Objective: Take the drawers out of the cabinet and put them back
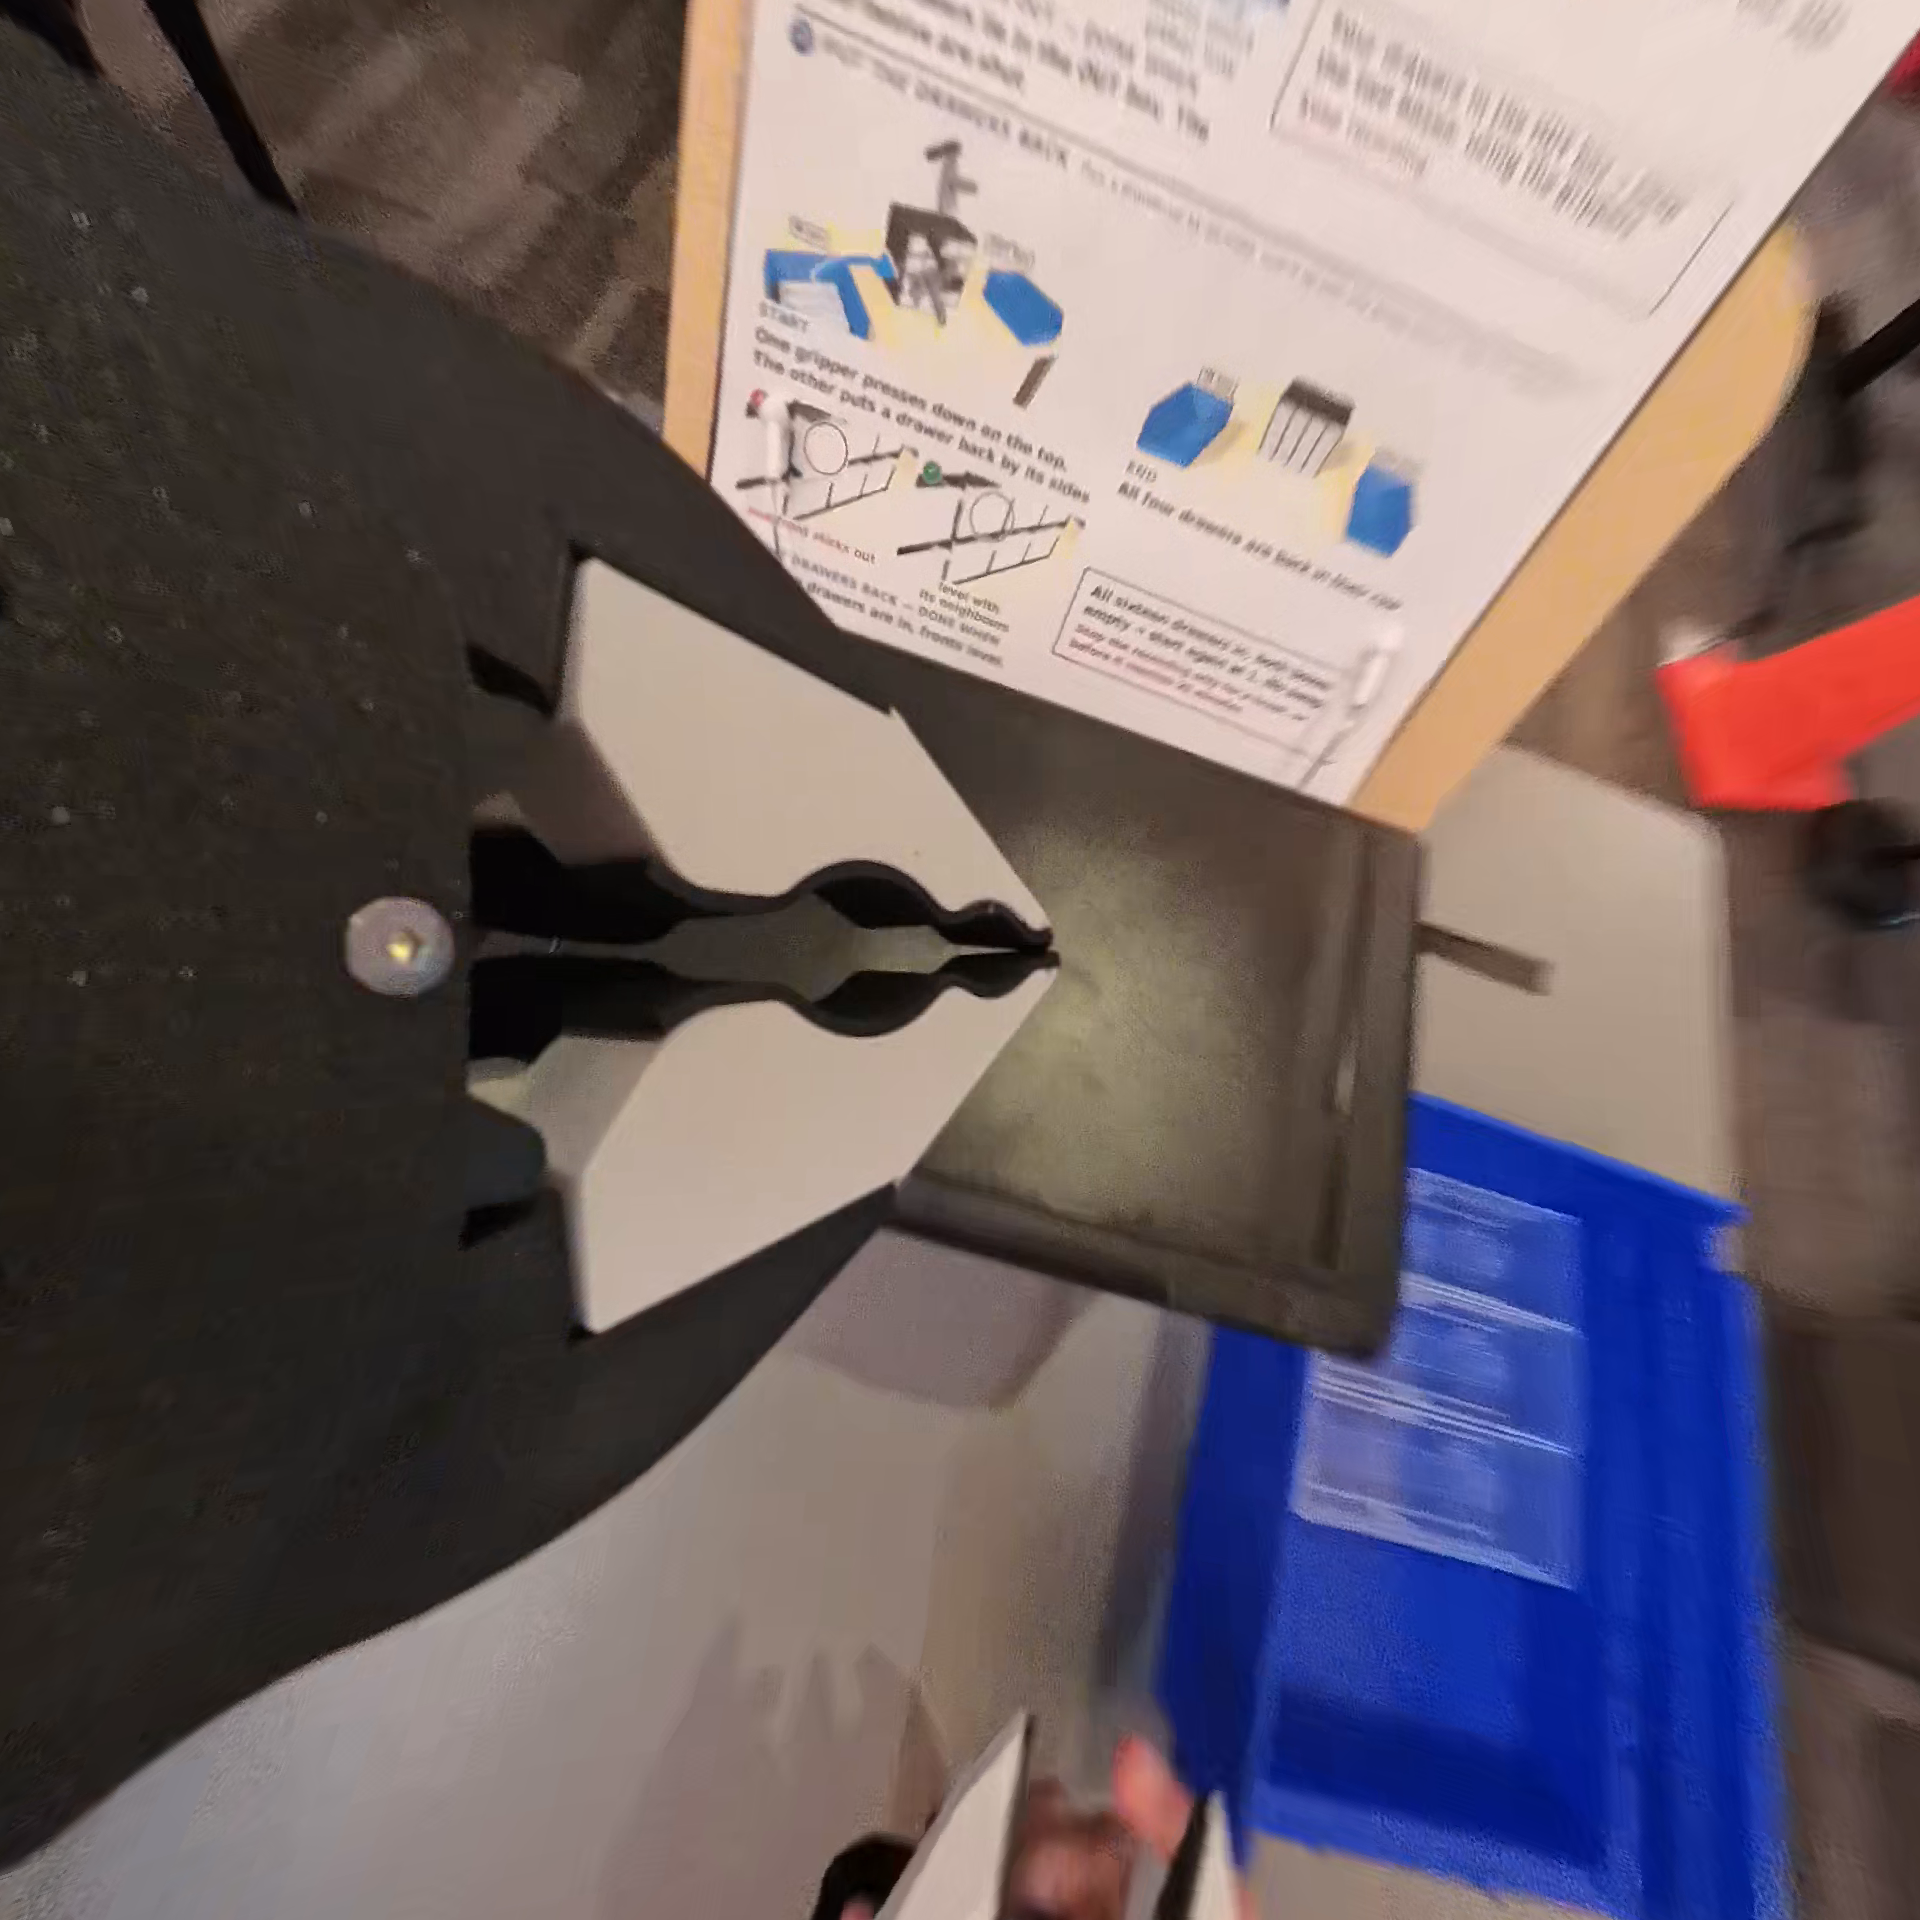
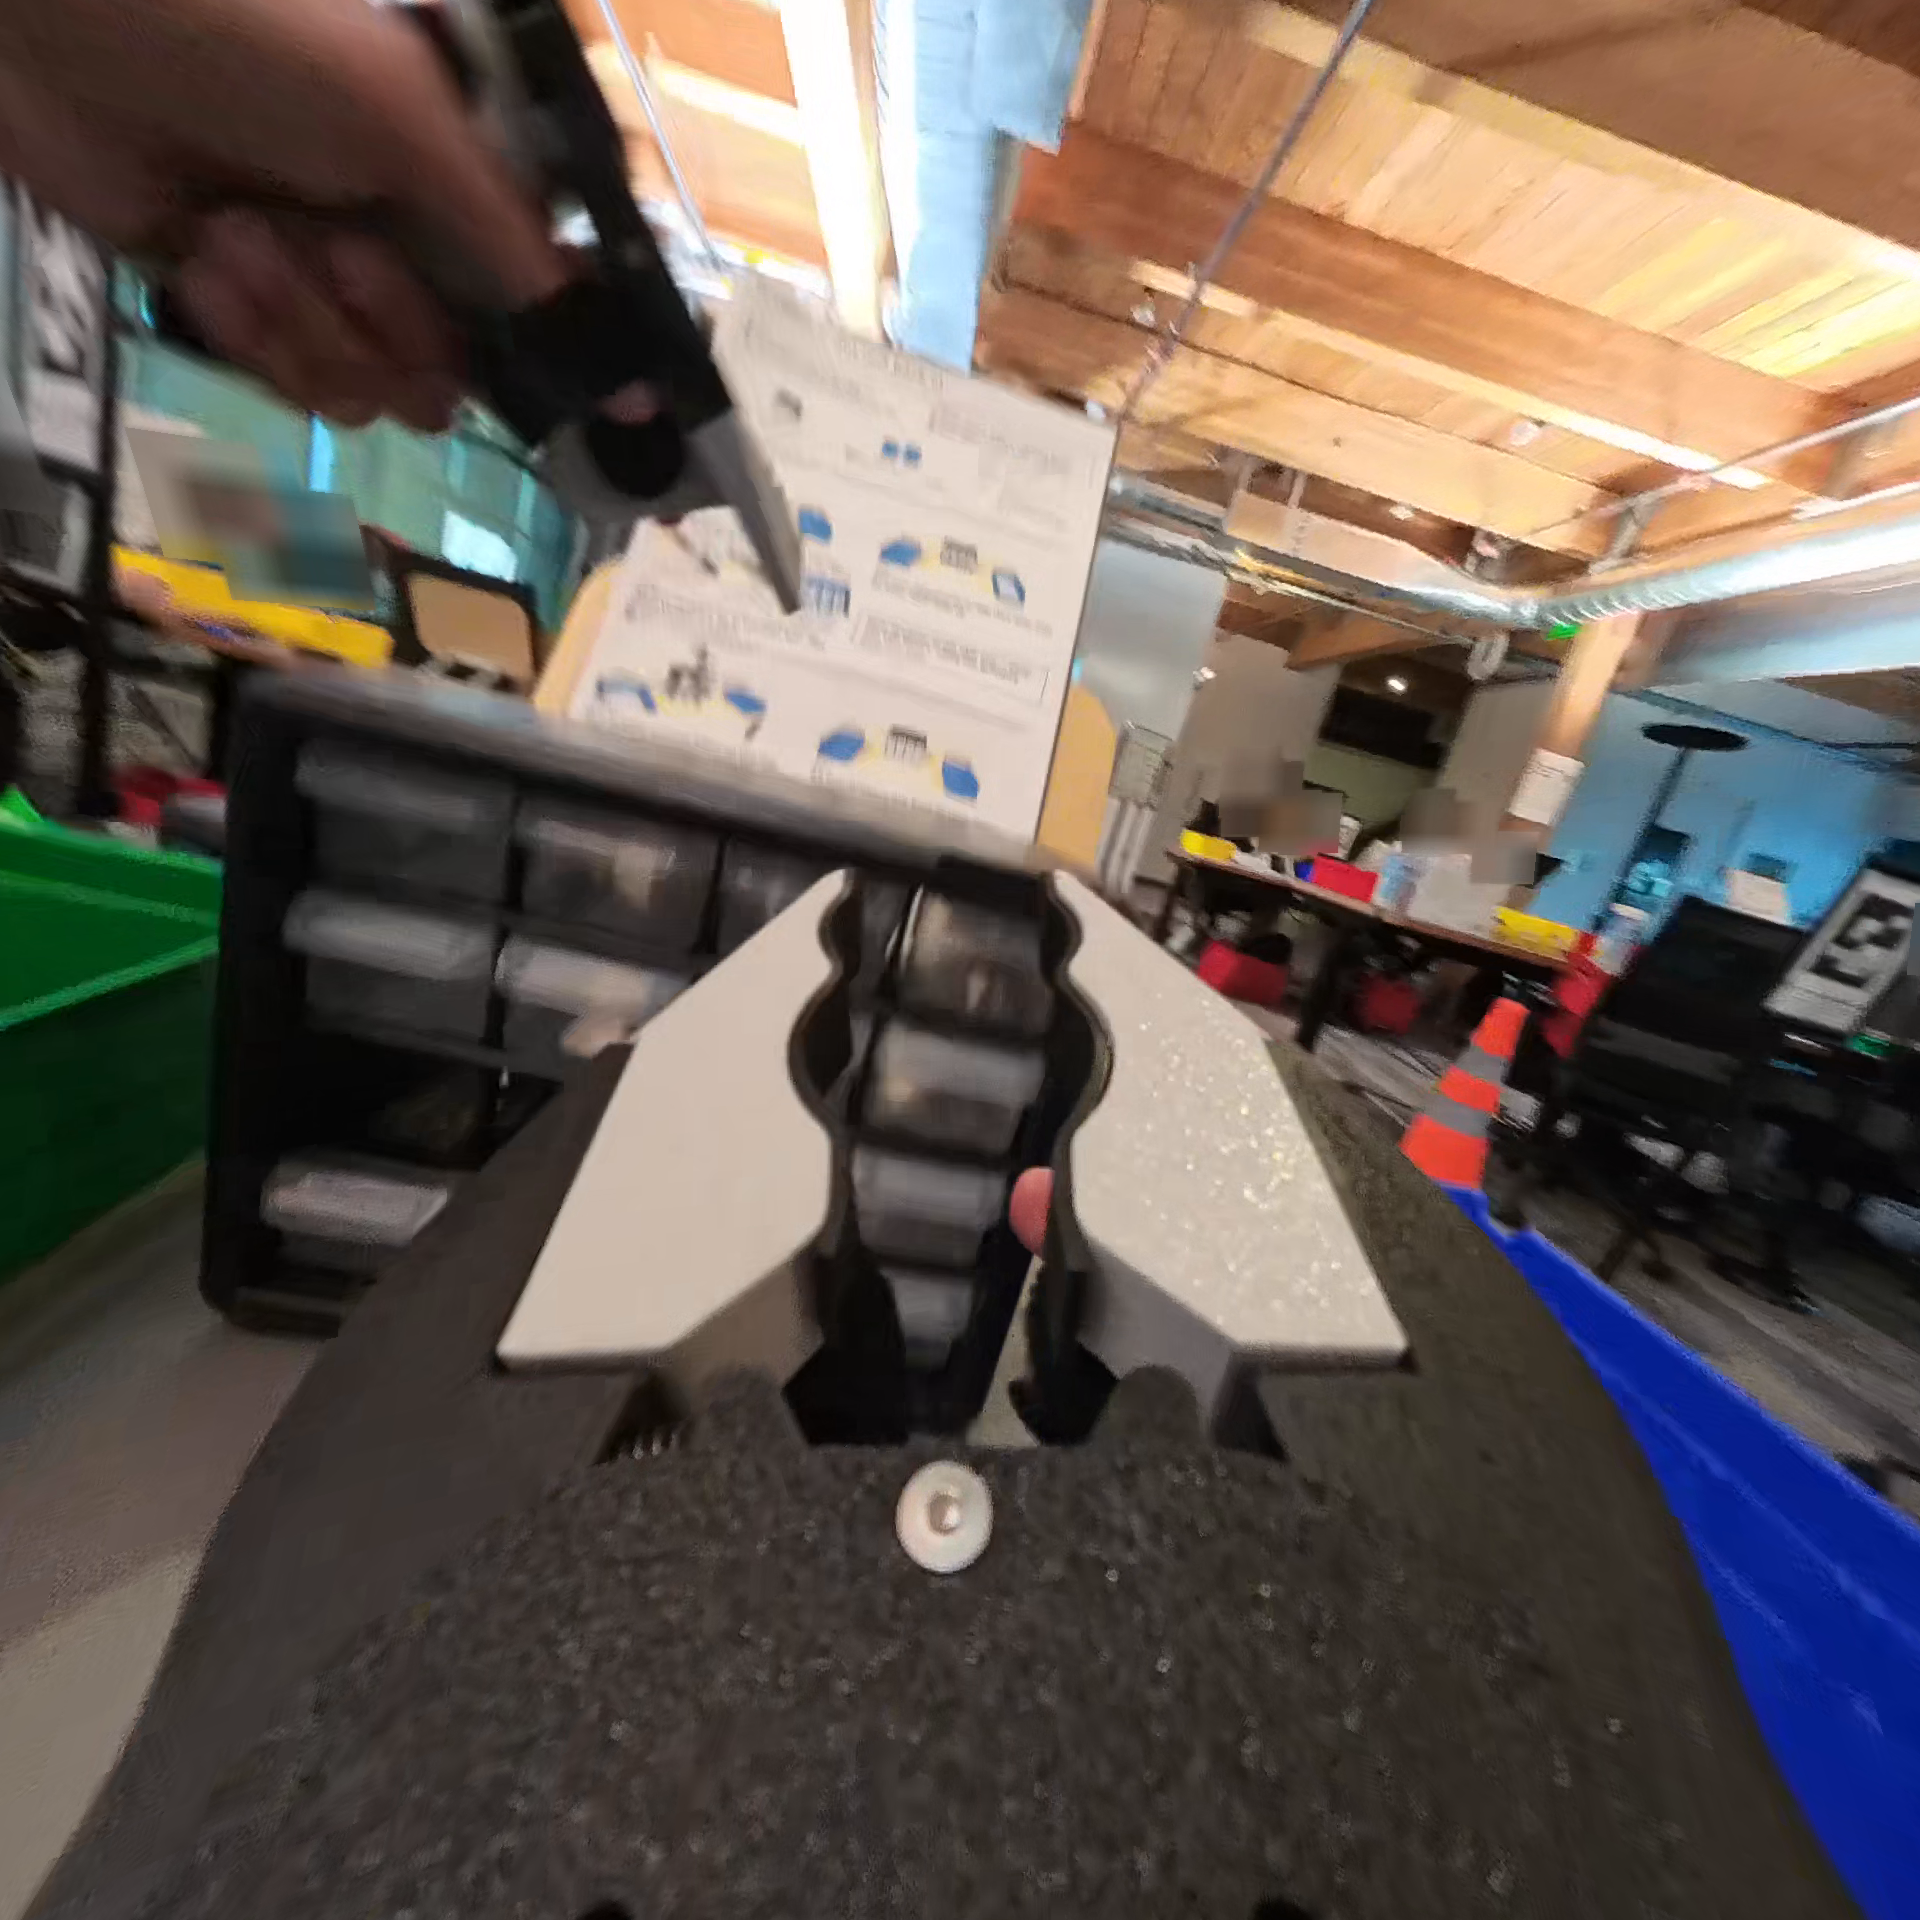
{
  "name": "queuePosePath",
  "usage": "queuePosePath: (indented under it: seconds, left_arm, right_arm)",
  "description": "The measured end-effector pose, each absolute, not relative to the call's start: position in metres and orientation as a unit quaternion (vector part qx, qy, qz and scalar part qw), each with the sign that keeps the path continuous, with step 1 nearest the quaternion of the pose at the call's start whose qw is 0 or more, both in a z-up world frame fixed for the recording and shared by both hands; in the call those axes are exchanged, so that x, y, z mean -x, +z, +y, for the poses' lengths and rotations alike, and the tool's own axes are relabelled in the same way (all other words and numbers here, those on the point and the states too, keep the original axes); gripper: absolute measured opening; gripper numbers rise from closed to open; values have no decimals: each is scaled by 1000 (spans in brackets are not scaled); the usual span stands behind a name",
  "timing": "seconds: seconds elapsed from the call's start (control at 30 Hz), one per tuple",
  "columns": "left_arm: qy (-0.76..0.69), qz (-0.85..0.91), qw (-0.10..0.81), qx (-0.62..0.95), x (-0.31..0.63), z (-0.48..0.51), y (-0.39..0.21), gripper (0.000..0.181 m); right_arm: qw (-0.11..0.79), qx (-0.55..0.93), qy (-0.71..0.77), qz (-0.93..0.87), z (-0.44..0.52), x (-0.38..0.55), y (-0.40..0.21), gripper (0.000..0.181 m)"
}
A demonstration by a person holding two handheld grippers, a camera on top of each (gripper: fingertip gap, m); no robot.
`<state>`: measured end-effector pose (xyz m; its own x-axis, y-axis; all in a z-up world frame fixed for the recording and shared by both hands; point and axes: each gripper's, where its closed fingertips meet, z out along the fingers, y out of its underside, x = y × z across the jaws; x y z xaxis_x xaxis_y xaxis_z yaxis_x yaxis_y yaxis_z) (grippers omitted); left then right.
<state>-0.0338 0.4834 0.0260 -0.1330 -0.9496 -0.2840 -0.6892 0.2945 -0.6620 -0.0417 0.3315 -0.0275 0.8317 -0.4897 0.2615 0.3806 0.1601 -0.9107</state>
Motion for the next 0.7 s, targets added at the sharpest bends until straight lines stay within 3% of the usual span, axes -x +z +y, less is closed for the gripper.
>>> queuePosePath:
  seconds: [0.17,0.33,0.7]
  left_arm:
    - [-131,778,202,580,21,503,-23,0]
    - [-159,786,154,578,13,494,-37,0]
    - [-175,752,131,622,9,496,-37,0]
  right_arm:
    - [615,606,-504,-38,349,40,-102,27]
    - [511,607,-595,-129,366,12,-141,25]
    - [458,590,-643,-171,399,-28,-151,23]
